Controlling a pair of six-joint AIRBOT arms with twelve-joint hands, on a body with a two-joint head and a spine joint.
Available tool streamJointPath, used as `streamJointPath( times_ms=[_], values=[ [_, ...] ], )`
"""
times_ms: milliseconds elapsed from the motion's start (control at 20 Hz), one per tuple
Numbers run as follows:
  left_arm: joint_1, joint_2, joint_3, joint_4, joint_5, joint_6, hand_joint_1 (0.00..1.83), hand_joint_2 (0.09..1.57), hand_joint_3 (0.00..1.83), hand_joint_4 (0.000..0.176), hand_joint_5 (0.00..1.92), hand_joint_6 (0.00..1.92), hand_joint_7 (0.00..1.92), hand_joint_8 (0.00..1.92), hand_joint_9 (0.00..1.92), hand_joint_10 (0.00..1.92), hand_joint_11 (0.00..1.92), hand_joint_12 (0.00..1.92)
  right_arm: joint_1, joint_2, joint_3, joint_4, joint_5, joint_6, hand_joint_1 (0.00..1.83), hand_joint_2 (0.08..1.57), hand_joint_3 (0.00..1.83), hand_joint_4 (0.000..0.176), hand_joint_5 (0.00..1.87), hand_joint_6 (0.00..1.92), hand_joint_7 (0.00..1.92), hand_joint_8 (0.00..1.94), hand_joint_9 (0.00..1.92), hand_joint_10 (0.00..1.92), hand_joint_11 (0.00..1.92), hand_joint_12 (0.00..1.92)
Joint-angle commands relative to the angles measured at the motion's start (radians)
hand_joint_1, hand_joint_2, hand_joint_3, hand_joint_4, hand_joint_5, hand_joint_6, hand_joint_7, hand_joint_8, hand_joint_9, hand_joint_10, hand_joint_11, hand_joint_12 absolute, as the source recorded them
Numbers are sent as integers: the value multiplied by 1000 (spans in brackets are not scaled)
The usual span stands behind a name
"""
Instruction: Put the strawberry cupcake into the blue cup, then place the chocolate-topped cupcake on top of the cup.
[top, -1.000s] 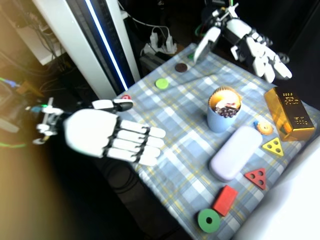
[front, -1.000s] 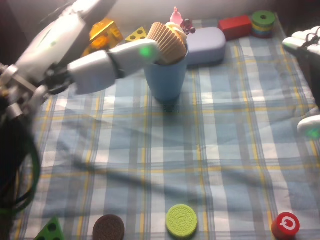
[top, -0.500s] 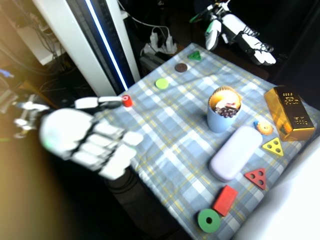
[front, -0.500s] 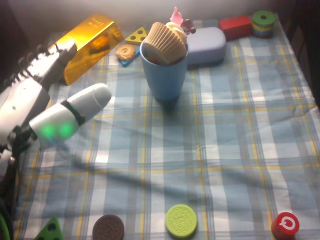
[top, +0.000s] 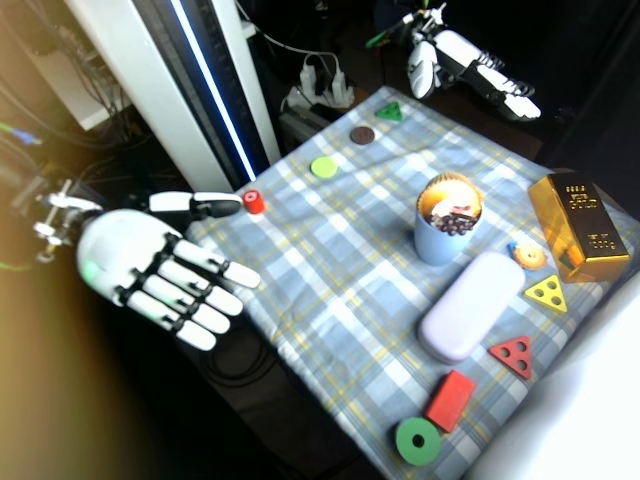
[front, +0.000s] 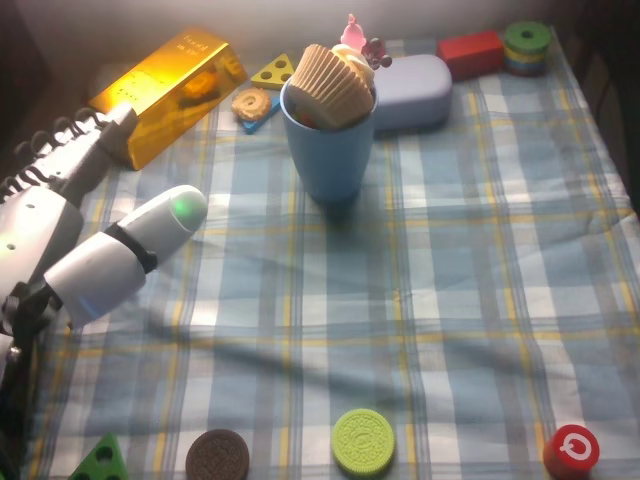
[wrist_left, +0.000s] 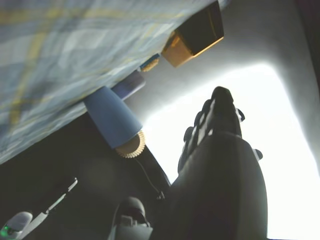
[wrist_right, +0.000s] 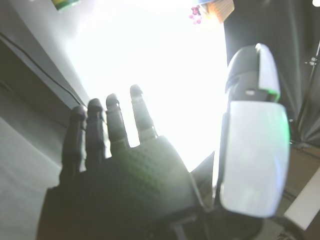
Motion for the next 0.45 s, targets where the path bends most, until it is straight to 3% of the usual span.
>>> streamJointPath(
  times_ms=[0,200,250,300,400],
  values=[
    [0,-1,1,38,-122,-5,0,978,9,41,117,9,74,9,0,0,0,0,14,-2,0,-9,141,1,0,885,0,72,3,0,0,0,0,0,0,0],
    [26,21,-19,37,-156,-4,0,970,2,45,88,0,48,0,0,0,0,0,15,-19,-5,-8,168,1,0,859,0,54,0,0,0,0,0,0,0,0],
    [32,22,-23,30,-172,-4,0,962,0,50,94,3,49,0,0,0,0,0,16,-23,-6,-8,173,1,0,854,0,60,0,0,0,0,0,0,0,0],
    [36,21,-27,24,-186,-4,0,966,0,41,95,3,52,1,0,0,0,0,16,-25,-7,-7,177,1,0,845,0,73,0,0,0,0,0,0,0,0],
    [45,20,-36,17,-201,-4,0,969,1,51,82,0,47,0,0,0,0,0,16,-30,-10,-3,186,1,23,855,0,77,0,0,0,0,0,0,0,0]
  ],
)
